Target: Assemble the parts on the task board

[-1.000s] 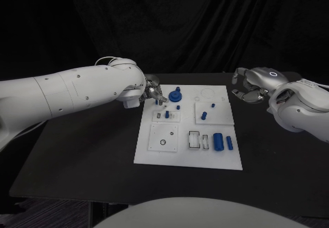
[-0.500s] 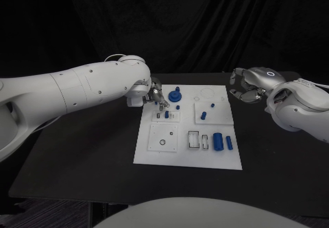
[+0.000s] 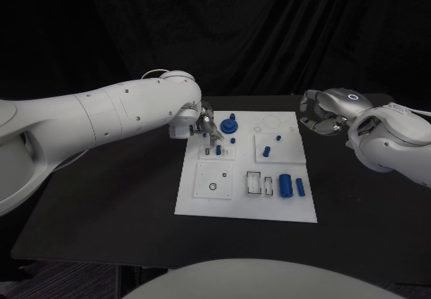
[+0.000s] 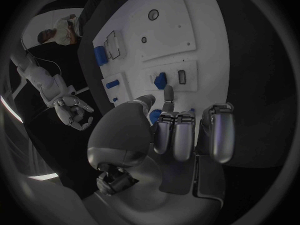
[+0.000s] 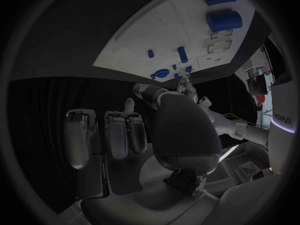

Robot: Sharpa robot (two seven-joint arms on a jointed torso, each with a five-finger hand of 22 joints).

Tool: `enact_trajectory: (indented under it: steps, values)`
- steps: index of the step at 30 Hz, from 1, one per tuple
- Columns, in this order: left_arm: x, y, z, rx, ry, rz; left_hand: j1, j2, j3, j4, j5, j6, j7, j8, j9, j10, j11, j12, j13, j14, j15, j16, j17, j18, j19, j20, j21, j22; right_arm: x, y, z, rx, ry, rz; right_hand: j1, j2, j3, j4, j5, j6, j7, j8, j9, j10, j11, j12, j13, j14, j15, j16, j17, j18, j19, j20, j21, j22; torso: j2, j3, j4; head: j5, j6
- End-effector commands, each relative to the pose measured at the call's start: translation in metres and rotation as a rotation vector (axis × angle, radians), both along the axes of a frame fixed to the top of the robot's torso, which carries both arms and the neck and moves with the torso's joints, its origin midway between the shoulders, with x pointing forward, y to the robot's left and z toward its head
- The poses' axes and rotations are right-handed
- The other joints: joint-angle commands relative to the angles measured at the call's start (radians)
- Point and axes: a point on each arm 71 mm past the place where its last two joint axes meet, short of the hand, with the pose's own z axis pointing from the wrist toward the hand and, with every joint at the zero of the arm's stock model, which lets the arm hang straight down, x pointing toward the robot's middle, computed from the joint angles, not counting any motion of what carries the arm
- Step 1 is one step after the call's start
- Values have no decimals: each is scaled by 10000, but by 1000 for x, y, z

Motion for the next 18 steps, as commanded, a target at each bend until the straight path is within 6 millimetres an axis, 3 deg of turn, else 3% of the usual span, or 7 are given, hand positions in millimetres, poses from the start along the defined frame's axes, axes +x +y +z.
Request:
enact_trajectory:
  steps: [1,11,18]
  values:
    - [-1,-3,-2,-3,245,-149,-109,-1,-44,-5,43,39,2,-43,-17,1061,66,35,2635,1039,64,26,2635,-22,-28,35,-62,1272,0,-1,-1,-91,57,-126,-100,-10,56,-23,26,66,-1,-65,-18,1024,-9,26,2630,1065,-9,29,2634,52,774,12,-52,2456,2,3,-3,4,1]
    - [0,-7,-3,-54,259,-222,-161,16,-64,-2,42,32,12,-47,-83,1061,73,35,2635,1039,71,26,2635,-18,-38,39,-82,1262,0,0,-2,-106,89,-119,-92,-19,100,-78,27,146,-7,-103,-64,1024,-17,26,2630,1065,-17,29,2634,56,765,5,-67,2450,25,-18,2,11,1]
    - [-2,-9,-7,52,440,-303,-162,18,-65,-8,42,38,9,-43,-92,1061,73,35,2635,1039,72,26,2635,-14,-50,40,-99,1249,0,0,-2,-126,128,-119,-55,-38,167,-175,29,234,-13,-146,-116,1024,-24,26,2630,1065,-26,29,2634,59,760,-4,-76,2447,2,-9,17,11,1]
